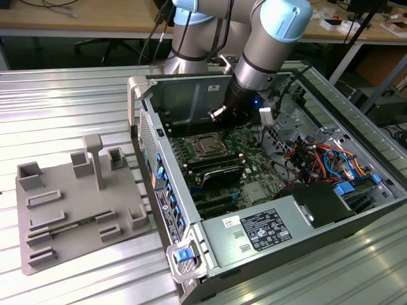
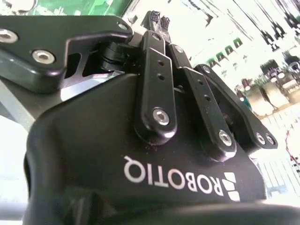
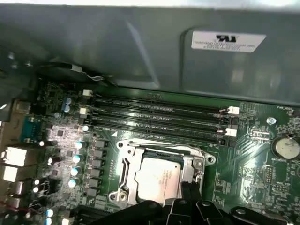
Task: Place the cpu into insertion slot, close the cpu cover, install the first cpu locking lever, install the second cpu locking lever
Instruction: 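Install the first cpu locking lever, then install the second cpu locking lever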
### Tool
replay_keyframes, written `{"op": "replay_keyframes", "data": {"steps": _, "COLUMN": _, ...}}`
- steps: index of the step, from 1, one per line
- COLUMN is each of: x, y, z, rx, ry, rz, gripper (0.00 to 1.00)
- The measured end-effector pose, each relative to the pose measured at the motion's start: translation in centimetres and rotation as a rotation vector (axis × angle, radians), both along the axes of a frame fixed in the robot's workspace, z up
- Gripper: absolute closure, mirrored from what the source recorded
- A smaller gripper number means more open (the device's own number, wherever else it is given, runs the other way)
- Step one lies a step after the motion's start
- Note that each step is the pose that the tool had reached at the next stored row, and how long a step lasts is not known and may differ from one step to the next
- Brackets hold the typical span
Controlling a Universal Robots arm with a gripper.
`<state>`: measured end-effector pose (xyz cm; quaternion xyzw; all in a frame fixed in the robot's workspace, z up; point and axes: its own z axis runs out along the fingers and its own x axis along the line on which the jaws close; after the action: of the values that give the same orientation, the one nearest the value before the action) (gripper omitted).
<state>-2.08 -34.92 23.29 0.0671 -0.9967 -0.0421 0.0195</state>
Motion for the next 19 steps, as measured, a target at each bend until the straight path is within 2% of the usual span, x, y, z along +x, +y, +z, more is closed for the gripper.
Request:
{"op": "replay_keyframes", "data": {"steps": 3, "x": 0.0, "y": -0.02, "z": 1.6, "rx": 0.0011, "ry": -0.0001, "rz": 0.0, "gripper": 0.89}}
{"op": "replay_keyframes", "data": {"steps": 5, "x": 0.0, "y": -0.03, "z": 2.27, "rx": 0.0039, "ry": -0.0001, "rz": 0.0, "gripper": 0.89}}
{"op": "replay_keyframes", "data": {"steps": 19, "x": 0.0, "y": -0.03, "z": 2.31, "rx": 0.0062, "ry": -0.0001, "rz": 0.0, "gripper": 0.89}}
